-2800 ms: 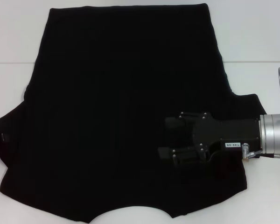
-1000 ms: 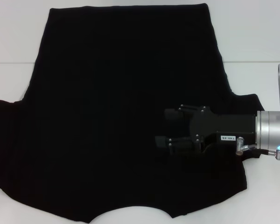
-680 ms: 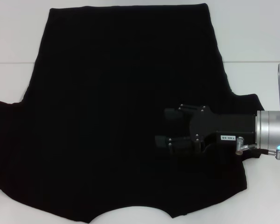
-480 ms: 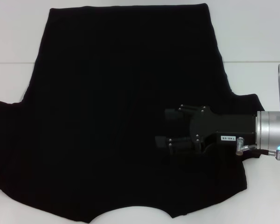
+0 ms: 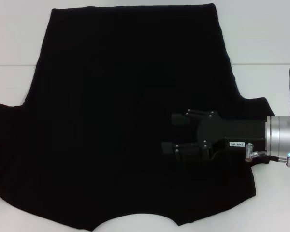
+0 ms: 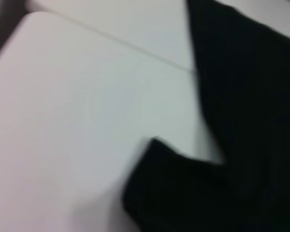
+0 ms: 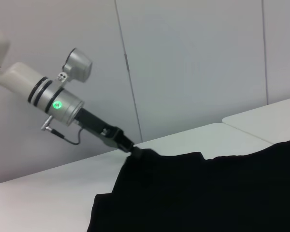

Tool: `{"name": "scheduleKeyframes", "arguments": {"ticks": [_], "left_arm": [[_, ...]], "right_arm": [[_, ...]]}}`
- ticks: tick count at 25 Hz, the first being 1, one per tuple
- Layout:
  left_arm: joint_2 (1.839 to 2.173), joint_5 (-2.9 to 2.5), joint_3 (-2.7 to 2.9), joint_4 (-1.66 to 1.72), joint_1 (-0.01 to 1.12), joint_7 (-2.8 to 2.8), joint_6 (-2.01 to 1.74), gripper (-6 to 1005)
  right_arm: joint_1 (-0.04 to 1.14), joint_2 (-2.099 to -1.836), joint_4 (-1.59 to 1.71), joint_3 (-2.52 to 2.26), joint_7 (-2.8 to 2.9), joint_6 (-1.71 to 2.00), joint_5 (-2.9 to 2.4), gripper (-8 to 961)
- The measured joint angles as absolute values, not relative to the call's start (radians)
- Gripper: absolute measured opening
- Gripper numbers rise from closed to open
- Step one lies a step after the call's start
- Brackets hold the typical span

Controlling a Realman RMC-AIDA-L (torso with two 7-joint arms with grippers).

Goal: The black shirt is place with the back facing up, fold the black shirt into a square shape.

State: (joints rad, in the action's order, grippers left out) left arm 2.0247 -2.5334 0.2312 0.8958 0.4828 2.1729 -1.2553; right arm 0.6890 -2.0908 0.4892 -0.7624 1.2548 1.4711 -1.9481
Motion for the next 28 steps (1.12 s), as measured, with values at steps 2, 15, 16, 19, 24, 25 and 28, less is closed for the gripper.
{"name": "scheduleKeyframes", "arguments": {"ticks": [2,15,16,19,24,25,28], "left_arm": [[2.025,-2.520,0.237,0.887,0.506,2.165,-1.271,8],[2.060,-2.417,0.275,0.802,0.603,1.988,-1.472,9],[2.063,-2.410,0.278,0.790,0.601,1.973,-1.473,9],[2.066,-2.384,0.287,0.733,0.600,1.934,-1.477,9],[2.076,-2.367,0.293,0.675,0.612,1.906,-1.472,75],[2.079,-2.364,0.293,0.674,0.613,1.904,-1.473,88],[2.083,-2.336,0.293,0.673,0.618,1.895,-1.516,127]], "right_arm": [[0.688,-2.091,0.489,-0.762,1.255,1.471,-1.948,893],[0.678,-2.090,0.488,-0.765,1.255,1.471,-1.948,891],[0.677,-2.089,0.488,-0.765,1.255,1.471,-1.948,890],[0.676,-2.088,0.488,-0.763,1.255,1.471,-1.948,890],[0.679,-2.088,0.491,-0.756,1.257,1.465,-1.948,889],[0.680,-2.087,0.492,-0.753,1.260,1.458,-1.948,889],[0.681,-2.079,0.494,-0.749,1.283,1.433,-1.948,888]]}}
